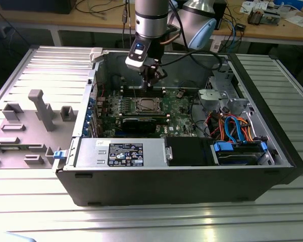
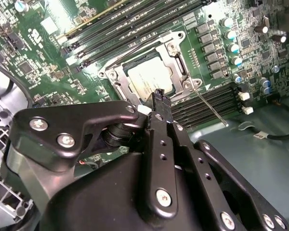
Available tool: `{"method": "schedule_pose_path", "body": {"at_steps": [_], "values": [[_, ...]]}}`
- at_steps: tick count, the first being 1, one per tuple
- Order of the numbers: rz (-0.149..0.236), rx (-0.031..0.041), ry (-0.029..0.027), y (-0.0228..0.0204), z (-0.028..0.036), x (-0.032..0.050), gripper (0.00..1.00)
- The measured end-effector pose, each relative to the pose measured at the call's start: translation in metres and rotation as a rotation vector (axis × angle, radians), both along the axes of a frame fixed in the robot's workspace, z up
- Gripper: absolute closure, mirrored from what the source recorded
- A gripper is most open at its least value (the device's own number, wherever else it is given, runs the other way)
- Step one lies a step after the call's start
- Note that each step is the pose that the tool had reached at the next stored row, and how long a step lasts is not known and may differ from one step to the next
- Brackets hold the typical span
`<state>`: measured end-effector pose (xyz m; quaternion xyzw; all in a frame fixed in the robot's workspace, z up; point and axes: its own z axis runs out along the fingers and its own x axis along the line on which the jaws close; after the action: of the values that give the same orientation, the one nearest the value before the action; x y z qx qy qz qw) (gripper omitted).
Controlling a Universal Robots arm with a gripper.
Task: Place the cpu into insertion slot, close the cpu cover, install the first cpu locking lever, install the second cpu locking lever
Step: 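Install the first cpu locking lever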
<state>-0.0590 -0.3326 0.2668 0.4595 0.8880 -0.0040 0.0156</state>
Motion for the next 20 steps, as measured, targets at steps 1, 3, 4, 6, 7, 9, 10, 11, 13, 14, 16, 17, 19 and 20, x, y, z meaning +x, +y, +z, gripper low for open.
{"method": "schedule_pose_path", "body": {"at_steps": [1,3,4,6,7,9,10,11,13,14,16,17,19,20], "values": [[0.012,0.0,0.0,0.0,0.0,0.0,0.89],[0.041,0.0,0.0,0.0,0.0,0.0,0.89],[0.049,0.0,0.0,0.0,0.0,0.0,0.89],[0.062,0.0,0.0,0.0,0.0,0.0,0.89],[0.068,0.0,0.0,0.0,0.0,0.0,0.89],[0.084,0.0001,-0.0001,-0.0001,0.0,-0.0001,0.89],[0.094,0.0,0.0,-0.0002,0.0,-0.0001,0.89],[0.1,0.0,0.0,-0.0002,0.0,-0.0001,0.89],[0.127,0.0,0.0,-0.0002,0.0,-0.0001,0.89],[0.135,0.0,0.0,-0.0002,0.0,-0.0001,0.89],[0.149,0.0,0.0,-0.0002,0.0,-0.0001,0.89],[0.157,0.0,0.0,-0.0002,0.0,-0.0001,0.89],[0.171,0.0,-0.0003,-0.0004,0.0,-0.0001,0.89],[0.179,0.0,-0.0003,-0.0004,0.0,-0.0001,0.89]]}}
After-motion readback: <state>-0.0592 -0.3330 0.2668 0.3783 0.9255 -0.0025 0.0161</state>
